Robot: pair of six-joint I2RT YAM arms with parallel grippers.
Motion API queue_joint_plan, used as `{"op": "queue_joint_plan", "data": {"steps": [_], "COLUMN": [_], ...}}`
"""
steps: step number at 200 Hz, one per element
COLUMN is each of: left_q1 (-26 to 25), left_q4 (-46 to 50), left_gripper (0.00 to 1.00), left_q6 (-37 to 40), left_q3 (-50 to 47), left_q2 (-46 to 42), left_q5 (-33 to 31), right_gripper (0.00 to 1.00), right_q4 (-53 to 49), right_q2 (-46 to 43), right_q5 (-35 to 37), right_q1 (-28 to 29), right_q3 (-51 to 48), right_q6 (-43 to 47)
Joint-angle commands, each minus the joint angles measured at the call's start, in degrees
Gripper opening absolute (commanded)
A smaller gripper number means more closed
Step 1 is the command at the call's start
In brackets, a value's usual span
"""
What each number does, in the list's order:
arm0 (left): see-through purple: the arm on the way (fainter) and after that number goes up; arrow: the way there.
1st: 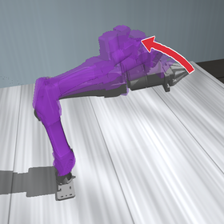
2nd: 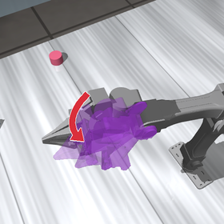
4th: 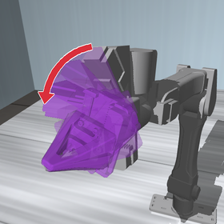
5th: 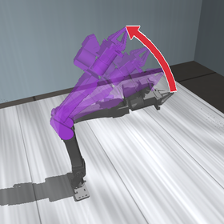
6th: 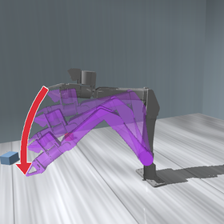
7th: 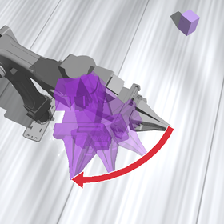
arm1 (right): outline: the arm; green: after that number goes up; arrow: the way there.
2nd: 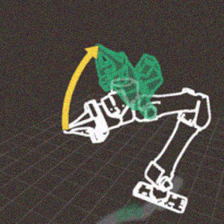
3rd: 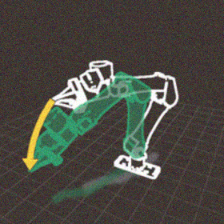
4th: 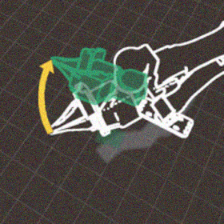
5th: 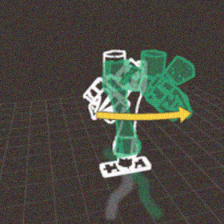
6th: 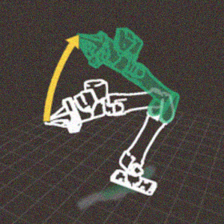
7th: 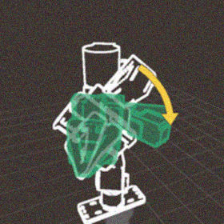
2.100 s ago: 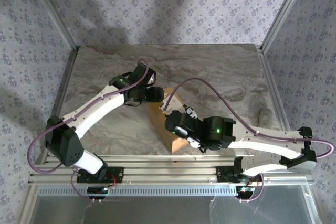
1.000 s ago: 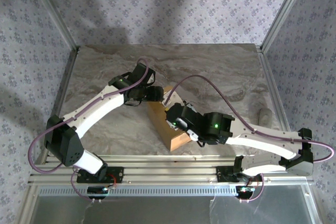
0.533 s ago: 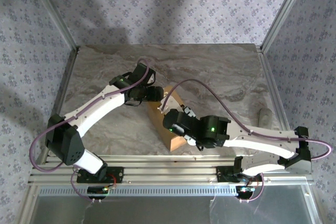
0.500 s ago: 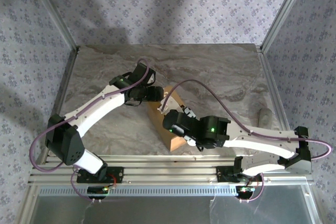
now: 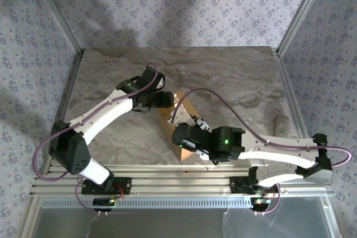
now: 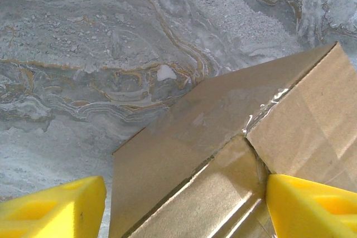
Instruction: Unpack the express box
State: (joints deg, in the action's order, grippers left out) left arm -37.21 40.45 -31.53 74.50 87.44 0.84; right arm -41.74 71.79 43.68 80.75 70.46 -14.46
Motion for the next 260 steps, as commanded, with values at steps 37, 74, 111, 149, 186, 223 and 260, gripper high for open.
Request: {"op": "queue_joint_plan", "data": {"steps": [37, 74, 111, 149, 186, 223, 260], "left_q1": [1.74, 2.15, 2.17, 2.23, 2.19, 2.23, 2.32], "left_q4": [1.3, 0.92, 0.6, 0.46, 0.08, -0.74, -1.25], "left_gripper": [0.75, 0.75, 0.75, 0.75, 0.75, 0.75, 0.74], "left_q6": [-1.38, -2.08, -2.66, -2.91, -3.73, -5.02, -6.58], "left_q3": [-2.38, -2.78, -2.94, -3.37, -3.64, -3.92, -4.88], "left_q2": [2.66, 2.75, 2.72, 2.39, 2.13, 2.15, 2.21], "left_q5": [-4.01, -3.92, -3.41, -3.39, -3.86, -4.36, -4.62], "right_gripper": [0.0, 0.0, 0.0, 0.0, 0.0, 0.0, 0.0], "right_q4": [-5.17, -5.46, -4.87, -5.2, -5.7, -6.24, -7.24], "right_q2": [-2.61, -3.84, -4.46, -4.29, -4.31, -4.29, -4.17], "right_q5": [-1.29, -1.67, -1.92, -1.25, -1.44, -1.17, -0.27], "right_q1": [2.64, 3.63, 3.8, 3.81, 3.93, 4.81, 6.16], "right_q3": [0.39, -0.3, -1.64, -1.64, -1.64, -1.64, -1.55], "right_q6": [-5.93, -8.58, -10.42, -11.33, -13.4, -16.08, -18.96]}}
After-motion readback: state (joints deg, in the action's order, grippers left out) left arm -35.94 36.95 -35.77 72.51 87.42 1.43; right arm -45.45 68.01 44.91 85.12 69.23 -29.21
